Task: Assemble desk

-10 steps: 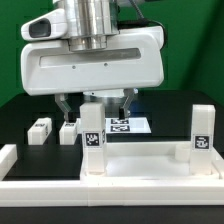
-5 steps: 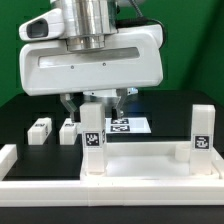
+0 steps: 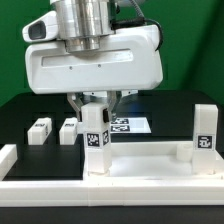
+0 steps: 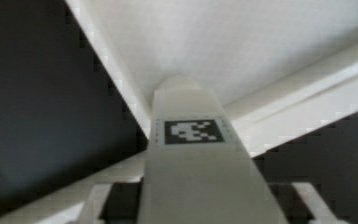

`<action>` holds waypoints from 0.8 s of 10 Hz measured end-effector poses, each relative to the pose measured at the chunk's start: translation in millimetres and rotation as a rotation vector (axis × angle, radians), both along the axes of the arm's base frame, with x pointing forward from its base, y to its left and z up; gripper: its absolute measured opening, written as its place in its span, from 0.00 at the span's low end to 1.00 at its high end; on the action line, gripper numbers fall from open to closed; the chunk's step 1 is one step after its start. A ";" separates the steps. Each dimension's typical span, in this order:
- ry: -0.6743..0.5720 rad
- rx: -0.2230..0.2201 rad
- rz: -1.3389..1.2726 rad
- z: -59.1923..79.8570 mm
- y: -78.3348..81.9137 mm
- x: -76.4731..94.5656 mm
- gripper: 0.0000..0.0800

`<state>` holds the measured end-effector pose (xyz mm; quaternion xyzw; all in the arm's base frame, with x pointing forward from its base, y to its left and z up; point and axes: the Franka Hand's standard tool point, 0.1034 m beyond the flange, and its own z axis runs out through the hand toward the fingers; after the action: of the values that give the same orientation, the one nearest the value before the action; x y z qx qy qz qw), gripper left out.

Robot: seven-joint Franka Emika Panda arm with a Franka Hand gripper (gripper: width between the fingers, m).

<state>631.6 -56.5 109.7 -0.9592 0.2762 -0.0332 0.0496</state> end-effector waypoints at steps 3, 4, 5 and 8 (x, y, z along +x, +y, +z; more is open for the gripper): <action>0.058 0.145 -0.651 -0.9 -0.7 -1.4 0.36; 0.077 0.224 -0.878 -2.1 5.8 -3.6 0.36; 0.084 0.237 -0.927 -1.8 5.9 -3.5 0.36; 0.080 0.231 -0.895 -2.7 6.2 -3.8 0.73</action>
Offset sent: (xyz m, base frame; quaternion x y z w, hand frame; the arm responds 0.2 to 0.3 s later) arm -0.0072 0.0457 -0.0046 0.1681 -0.1150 0.5956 0.7770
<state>627.8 -50.3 106.9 -0.7344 0.6666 0.0169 0.1264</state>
